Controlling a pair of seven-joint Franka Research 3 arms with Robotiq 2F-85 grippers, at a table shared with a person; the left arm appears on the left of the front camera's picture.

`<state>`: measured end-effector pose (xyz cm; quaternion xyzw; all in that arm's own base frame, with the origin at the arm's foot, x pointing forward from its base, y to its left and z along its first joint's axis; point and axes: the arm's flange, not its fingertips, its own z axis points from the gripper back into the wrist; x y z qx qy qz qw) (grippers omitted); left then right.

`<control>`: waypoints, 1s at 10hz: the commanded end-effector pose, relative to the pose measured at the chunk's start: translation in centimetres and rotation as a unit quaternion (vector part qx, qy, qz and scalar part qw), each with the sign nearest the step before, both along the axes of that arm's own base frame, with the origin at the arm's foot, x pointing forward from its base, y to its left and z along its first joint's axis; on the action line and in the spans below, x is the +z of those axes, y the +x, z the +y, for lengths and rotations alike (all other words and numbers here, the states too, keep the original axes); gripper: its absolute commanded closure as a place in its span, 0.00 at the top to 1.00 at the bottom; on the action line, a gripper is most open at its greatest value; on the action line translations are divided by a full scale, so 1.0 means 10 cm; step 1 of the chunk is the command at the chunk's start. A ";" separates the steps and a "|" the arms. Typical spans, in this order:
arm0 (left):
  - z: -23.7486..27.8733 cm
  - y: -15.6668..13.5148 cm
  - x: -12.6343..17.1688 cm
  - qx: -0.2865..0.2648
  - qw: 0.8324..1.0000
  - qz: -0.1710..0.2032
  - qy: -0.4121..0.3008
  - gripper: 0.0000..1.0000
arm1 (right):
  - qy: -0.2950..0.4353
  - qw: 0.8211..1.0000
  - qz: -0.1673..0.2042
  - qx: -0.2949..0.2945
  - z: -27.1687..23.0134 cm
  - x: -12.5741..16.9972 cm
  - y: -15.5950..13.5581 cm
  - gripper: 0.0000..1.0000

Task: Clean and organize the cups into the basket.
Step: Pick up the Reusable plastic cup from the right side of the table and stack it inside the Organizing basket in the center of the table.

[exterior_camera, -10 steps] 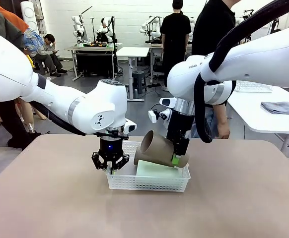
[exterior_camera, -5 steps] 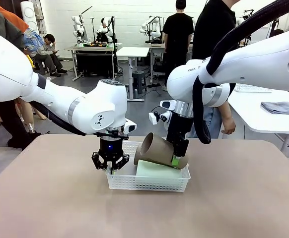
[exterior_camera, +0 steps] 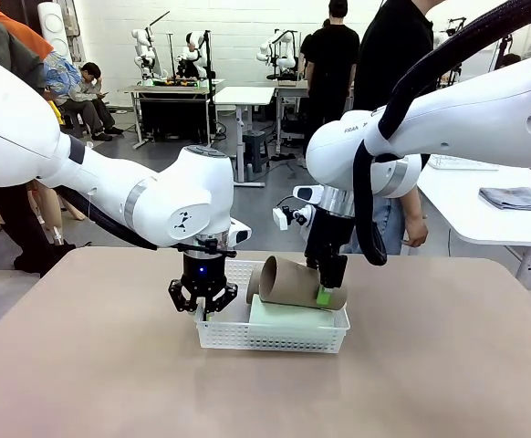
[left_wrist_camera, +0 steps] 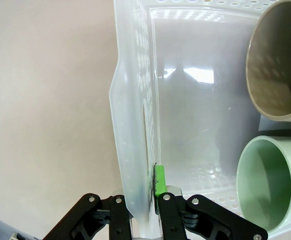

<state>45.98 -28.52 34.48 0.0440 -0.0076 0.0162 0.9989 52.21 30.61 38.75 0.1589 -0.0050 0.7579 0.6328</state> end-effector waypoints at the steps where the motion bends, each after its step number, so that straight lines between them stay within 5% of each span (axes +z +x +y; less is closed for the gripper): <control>1: 0.00 -0.01 0.01 -0.001 1.000 0.001 0.000 0.00 | 0.017 1.000 -0.003 0.008 -0.02 0.01 0.03 1.00; 5: 0.00 -0.01 0.01 -0.001 1.000 0.001 0.000 0.00 | 0.152 0.983 -0.089 -0.054 -0.84 0.66 -0.09 1.00; 7: 0.00 -0.01 0.01 -0.001 1.000 0.001 0.000 0.00 | 0.319 0.937 -0.123 -0.073 -1.78 1.01 -0.31 1.00; 8: 0.00 -0.01 0.01 -0.001 1.000 0.001 0.000 0.00 | 0.382 0.917 -0.098 -0.061 -2.22 0.98 -0.44 1.00; 10: 0.00 -0.01 0.01 -0.001 1.000 0.001 0.000 0.00 | 0.447 0.885 -0.107 -0.072 -2.99 0.67 -0.68 1.00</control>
